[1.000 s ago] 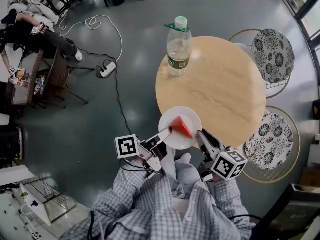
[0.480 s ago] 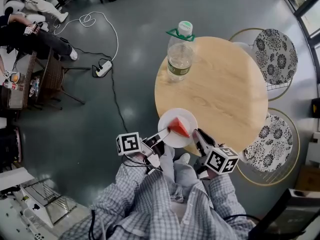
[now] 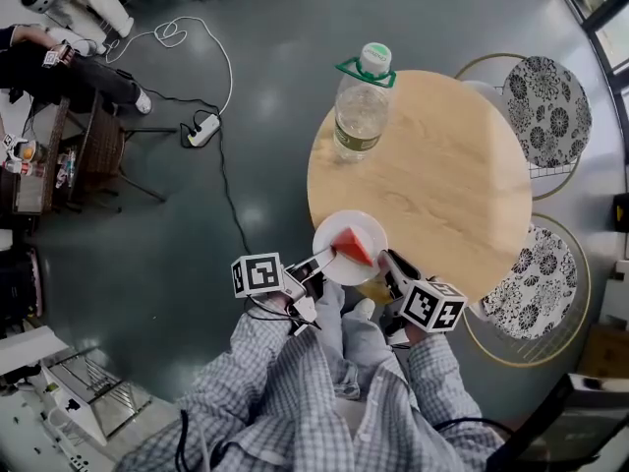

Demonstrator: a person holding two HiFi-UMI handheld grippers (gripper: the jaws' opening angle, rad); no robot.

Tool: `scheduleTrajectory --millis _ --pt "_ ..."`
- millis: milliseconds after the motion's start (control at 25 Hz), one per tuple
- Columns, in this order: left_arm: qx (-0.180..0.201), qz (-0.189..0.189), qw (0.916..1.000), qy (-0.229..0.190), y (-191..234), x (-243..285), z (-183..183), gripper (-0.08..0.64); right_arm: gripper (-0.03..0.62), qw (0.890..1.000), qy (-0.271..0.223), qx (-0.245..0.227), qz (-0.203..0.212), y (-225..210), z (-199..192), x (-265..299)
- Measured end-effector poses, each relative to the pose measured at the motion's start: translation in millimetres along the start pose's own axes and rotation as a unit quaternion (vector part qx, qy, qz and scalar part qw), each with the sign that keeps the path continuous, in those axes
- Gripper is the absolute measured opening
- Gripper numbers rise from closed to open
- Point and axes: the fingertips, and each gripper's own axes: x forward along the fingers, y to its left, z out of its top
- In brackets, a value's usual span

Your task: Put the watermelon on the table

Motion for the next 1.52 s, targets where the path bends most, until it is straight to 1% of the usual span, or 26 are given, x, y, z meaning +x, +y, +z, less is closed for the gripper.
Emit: scheduleTrajectory --millis 440,800,920,1000,1040,1080,1120,1160,1200,1240,1280,1320,1400,1440,1480,1520 --pt "-0.005 0.028 0.9996 0.002 9.0 3.0 1.6 0.037 0.060 1.000 0.012 -0.006 -0.027 -5.2 2.0 9.4" --pt "-0.011 0.035 0.9993 -0.007 13.5 3.7 3.1 0.037 0.058 0.998 0.027 -0.017 -0.046 -8.2 1.9 14.9" --pt "-0.011 0.038 0.9992 -0.011 12.9 3.3 3.7 0.037 0.059 0.997 0.023 -0.027 -0.062 -12.3 5.8 12.8" --pt "-0.014 0.039 0.9990 -0.016 13.2 2.6 4.2 0.037 0.059 0.997 0.013 -0.039 -0.065 -13.1 12.2 8.0" --pt "-0.014 0.040 0.9990 -0.018 13.3 2.4 4.6 0.037 0.060 0.997 0.009 -0.055 -0.061 -11.0 16.0 4.9" --pt "-0.014 0.040 0.9989 -0.018 13.3 2.4 4.9 0.037 0.060 0.995 0.007 -0.085 -0.057 -7.0 19.0 1.2" --pt "-0.013 0.041 0.9989 -0.019 13.1 2.6 5.2 0.037 0.060 0.990 0.011 -0.130 -0.053 -0.9 20.0 -2.7" --pt "-0.012 0.041 0.9989 -0.019 12.9 2.8 5.4 0.037 0.060 0.981 0.019 -0.188 -0.050 7.3 18.4 -6.9" --pt "-0.012 0.041 0.9989 -0.019 12.9 2.9 5.4 0.037 0.060 0.966 0.030 -0.254 -0.047 17.4 13.8 -10.7" --pt "-0.013 0.041 0.9989 -0.019 13.1 2.9 5.3 0.037 0.060 0.945 0.042 -0.323 -0.043 28.9 6.2 -13.6" --pt "-0.013 0.041 0.9989 -0.019 13.7 2.6 5.2 0.037 0.060 0.918 0.054 -0.391 -0.036 40.6 -4.4 -15.3" --pt "-0.014 0.040 0.9989 -0.020 14.3 2.3 5.3 0.037 0.060 0.886 0.067 -0.458 -0.029 51.2 -17.0 -15.9" --pt "-0.014 0.041 0.9988 -0.023 14.9 2.0 5.6 0.035 0.060 0.809 0.093 -0.580 -0.014 68.3 -41.4 -15.3" --pt "-0.014 0.041 0.9988 -0.023 15.0 2.1 5.6 0.037 0.060 0.772 0.105 -0.626 -0.008 74.4 -51.9 -14.3" --pt "-0.015 0.042 0.9987 -0.024 14.9 2.2 5.5 0.037 0.060 0.741 0.116 -0.661 -0.003 78.8 -61.0 -12.7" --pt "-0.015 0.043 0.9987 -0.024 14.8 2.4 5.5 0.037 0.060 0.716 0.126 -0.686 0.001 81.4 -69.0 -10.6"
